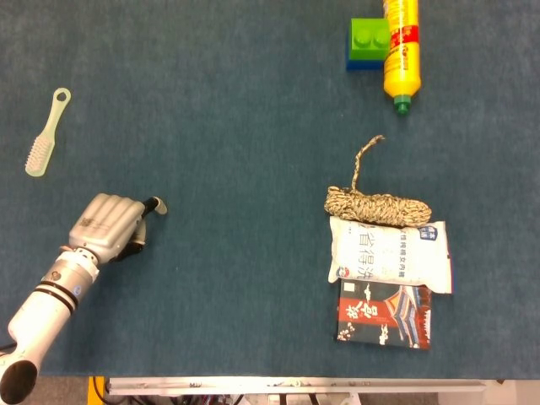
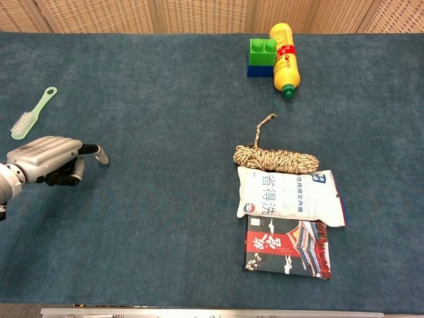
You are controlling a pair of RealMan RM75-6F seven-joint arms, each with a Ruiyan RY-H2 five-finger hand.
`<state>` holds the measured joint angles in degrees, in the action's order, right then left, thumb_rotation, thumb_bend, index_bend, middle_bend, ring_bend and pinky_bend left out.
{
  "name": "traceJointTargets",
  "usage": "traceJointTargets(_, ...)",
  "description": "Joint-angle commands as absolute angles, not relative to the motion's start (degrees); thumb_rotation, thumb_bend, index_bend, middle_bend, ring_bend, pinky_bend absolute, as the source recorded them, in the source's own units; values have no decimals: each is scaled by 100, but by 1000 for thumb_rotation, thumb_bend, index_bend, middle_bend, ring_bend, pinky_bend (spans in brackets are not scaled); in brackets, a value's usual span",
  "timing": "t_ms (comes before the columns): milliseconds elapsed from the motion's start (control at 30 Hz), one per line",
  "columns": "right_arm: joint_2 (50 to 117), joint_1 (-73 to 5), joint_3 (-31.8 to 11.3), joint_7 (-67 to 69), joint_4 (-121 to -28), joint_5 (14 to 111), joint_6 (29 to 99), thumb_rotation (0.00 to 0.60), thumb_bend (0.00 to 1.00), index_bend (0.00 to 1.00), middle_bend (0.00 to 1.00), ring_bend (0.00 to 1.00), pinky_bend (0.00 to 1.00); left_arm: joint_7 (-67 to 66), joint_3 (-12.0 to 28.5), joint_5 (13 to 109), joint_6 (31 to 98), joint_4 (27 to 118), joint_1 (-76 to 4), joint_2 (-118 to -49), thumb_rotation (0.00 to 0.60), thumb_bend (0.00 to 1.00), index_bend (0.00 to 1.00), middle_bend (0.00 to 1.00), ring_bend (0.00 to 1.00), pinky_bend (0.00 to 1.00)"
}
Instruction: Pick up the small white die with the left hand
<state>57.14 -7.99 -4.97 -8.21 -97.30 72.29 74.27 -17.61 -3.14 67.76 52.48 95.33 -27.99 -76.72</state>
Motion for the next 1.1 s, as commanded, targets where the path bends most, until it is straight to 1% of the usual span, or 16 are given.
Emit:
traceJointTargets(33, 5712, -799, -496, -817, -9728, 7229, 7424, 600, 136, 441, 213, 185, 276, -1756, -316, 6771, 5261, 9539, -2793, -7665, 600, 907, 278, 1000, 1000, 1000)
traceJointTargets(900, 5707, -798, -491, -823, -9737, 7239, 7433, 600, 136, 441, 213, 185, 275, -1909, -231, 6660, 5489, 9572, -2782, -7605, 600, 907, 278, 1000, 1000, 1000)
traceJointTargets(1100, 5693, -789, -492, -814, -9753, 7255, 7457, 600, 136, 441, 213, 185, 276, -1795, -350, 7135, 5968, 10025, -2552, -7344, 600, 907, 278, 1000, 1000, 1000)
